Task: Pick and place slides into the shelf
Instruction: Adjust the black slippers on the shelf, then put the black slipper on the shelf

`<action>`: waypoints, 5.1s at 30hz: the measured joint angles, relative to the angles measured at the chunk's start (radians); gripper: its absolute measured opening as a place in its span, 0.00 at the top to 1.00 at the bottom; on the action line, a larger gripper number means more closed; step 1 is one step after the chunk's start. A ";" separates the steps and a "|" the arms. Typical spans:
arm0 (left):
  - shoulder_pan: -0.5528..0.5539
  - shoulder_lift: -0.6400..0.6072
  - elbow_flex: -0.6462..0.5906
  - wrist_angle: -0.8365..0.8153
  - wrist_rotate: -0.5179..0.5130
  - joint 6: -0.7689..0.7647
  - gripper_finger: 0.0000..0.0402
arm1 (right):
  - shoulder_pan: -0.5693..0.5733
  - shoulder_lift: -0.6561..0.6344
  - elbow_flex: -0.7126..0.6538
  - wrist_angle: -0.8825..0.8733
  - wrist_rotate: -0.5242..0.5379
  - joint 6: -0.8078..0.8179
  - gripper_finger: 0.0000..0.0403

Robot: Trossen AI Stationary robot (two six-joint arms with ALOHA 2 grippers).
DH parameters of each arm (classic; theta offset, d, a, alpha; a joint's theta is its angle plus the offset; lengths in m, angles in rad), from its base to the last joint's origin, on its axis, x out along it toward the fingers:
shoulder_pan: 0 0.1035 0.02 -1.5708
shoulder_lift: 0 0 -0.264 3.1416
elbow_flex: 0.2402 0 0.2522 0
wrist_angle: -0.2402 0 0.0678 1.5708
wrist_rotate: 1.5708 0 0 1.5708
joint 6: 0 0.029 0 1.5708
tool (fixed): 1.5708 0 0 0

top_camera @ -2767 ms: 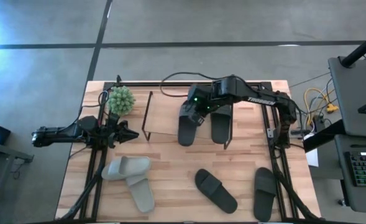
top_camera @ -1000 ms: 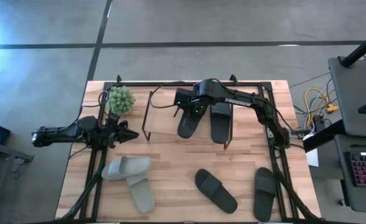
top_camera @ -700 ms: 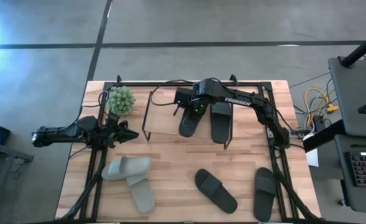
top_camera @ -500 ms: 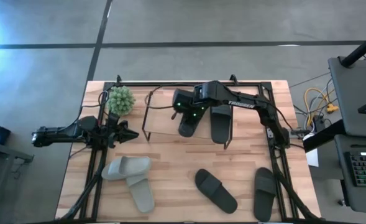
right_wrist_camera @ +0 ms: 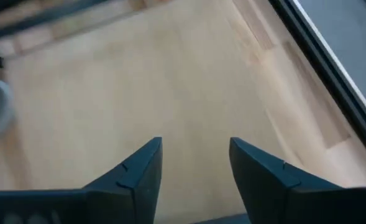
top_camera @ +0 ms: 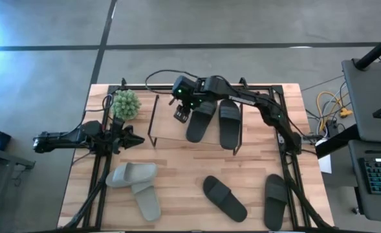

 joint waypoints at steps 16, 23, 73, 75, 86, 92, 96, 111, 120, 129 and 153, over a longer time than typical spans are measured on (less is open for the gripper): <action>0.000 0.000 0.000 0.002 0.002 0.000 0.84 | 0.005 0.008 0.000 -0.360 -0.005 -0.139 0.64; 0.000 0.000 0.000 0.002 -0.001 0.000 0.84 | 0.039 -0.024 0.000 -0.265 -0.007 -0.132 0.64; 0.000 0.000 0.000 0.002 -0.010 0.000 0.84 | 0.957 -0.019 -0.309 -0.157 0.150 2.102 0.69; 0.000 0.000 0.000 0.001 -0.010 0.000 0.84 | 0.957 0.003 -0.329 -0.100 0.199 2.102 0.69; 0.000 0.000 0.000 0.001 -0.010 0.000 0.84 | 0.961 0.068 -0.345 -0.124 0.204 2.109 0.69; 0.000 0.000 0.000 0.002 -0.010 0.000 0.84 | 0.964 0.090 -0.348 -0.192 0.263 2.110 0.69; 0.000 0.000 0.000 0.001 -0.010 0.000 0.84 | 0.944 0.094 -0.363 -0.191 0.349 2.109 0.69; 0.000 0.000 0.000 0.001 -0.010 0.000 0.84 | 0.887 0.092 -0.431 -0.130 0.447 2.075 0.69; 0.000 0.000 0.000 0.001 -0.010 0.000 0.84 | 0.963 0.080 -0.260 -0.119 0.439 1.577 0.69; 0.000 0.000 0.000 0.002 -0.010 0.000 0.84 | 0.989 0.085 -0.123 -0.392 0.386 0.832 0.69; 0.000 0.000 0.000 0.002 -0.010 0.000 0.84 | 0.925 0.075 -0.373 -0.361 0.466 0.609 0.69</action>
